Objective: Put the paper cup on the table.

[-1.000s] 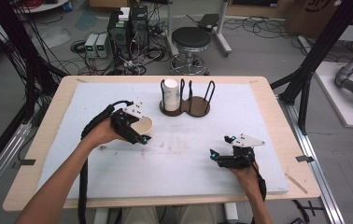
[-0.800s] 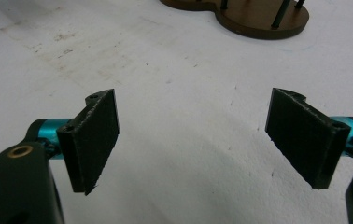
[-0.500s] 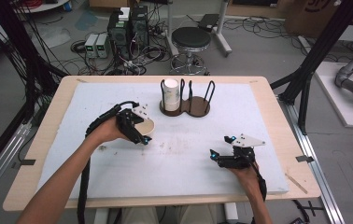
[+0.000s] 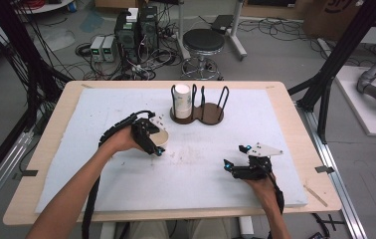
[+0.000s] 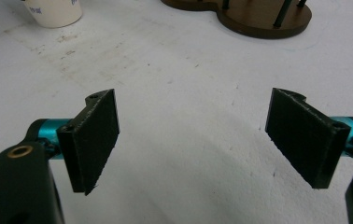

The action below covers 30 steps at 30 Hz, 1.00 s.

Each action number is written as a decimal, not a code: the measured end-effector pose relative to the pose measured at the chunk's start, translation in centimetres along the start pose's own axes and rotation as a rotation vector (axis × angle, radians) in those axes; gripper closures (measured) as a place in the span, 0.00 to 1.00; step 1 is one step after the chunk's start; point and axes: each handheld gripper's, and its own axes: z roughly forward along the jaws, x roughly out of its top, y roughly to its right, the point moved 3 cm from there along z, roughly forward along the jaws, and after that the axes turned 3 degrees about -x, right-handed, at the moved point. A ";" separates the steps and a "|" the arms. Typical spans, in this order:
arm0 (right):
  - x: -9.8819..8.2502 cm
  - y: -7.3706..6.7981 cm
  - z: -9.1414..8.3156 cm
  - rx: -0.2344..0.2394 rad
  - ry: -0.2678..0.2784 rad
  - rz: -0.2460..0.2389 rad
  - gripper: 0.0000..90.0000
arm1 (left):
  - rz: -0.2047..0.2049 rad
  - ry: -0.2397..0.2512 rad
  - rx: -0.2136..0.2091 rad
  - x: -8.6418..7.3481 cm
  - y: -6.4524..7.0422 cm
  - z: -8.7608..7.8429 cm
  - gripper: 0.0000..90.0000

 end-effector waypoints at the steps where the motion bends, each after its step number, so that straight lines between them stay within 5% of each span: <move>1: 0.0 0.0 0.0 0.002 0.002 -0.002 0.20 | -0.002 0.001 -0.002 0.0 0.0 0.0 0.33; 17: 0.0 0.1 0.1 0.007 -0.003 0.004 0.20 | -0.033 0.025 -0.023 -1.1 -0.3 0.9 0.23; 25: 0.0 0.1 0.0 0.011 -0.001 0.008 0.20 | -0.074 0.068 -0.025 -2.0 -0.6 -0.4 0.19; 30: 0.0 0.2 0.0 0.015 0.002 0.007 0.20 | -0.112 0.108 0.012 -3.7 0.0 -1.6 0.19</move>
